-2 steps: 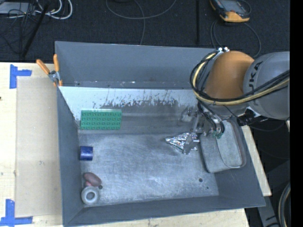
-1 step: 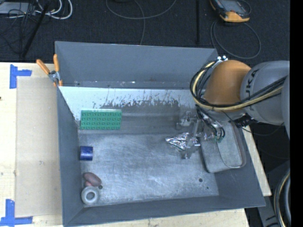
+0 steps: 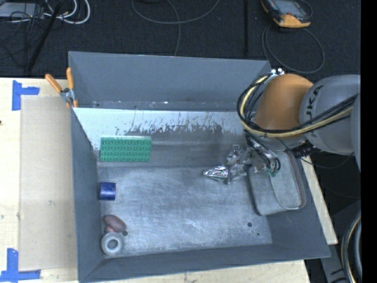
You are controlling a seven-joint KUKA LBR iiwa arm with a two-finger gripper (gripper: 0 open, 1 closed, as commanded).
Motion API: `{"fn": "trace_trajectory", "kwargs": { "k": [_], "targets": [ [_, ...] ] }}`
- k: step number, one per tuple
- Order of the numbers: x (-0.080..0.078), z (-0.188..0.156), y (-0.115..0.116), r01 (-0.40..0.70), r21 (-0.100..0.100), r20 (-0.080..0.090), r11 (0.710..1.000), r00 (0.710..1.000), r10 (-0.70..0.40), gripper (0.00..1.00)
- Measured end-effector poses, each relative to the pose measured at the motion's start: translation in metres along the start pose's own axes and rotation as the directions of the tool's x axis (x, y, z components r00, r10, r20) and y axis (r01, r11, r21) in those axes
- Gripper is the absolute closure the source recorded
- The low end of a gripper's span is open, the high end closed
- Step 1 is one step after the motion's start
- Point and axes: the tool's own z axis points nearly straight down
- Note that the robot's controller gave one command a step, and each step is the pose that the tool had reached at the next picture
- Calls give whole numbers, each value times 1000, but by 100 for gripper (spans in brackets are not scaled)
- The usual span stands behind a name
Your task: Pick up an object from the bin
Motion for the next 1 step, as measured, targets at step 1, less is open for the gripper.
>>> {"fn": "trace_trajectory", "kwargs": {
  "k": [1],
  "targets": [
    [10,-153,-8,5,0,1,1000,1000,-5,100]
  ]
}}
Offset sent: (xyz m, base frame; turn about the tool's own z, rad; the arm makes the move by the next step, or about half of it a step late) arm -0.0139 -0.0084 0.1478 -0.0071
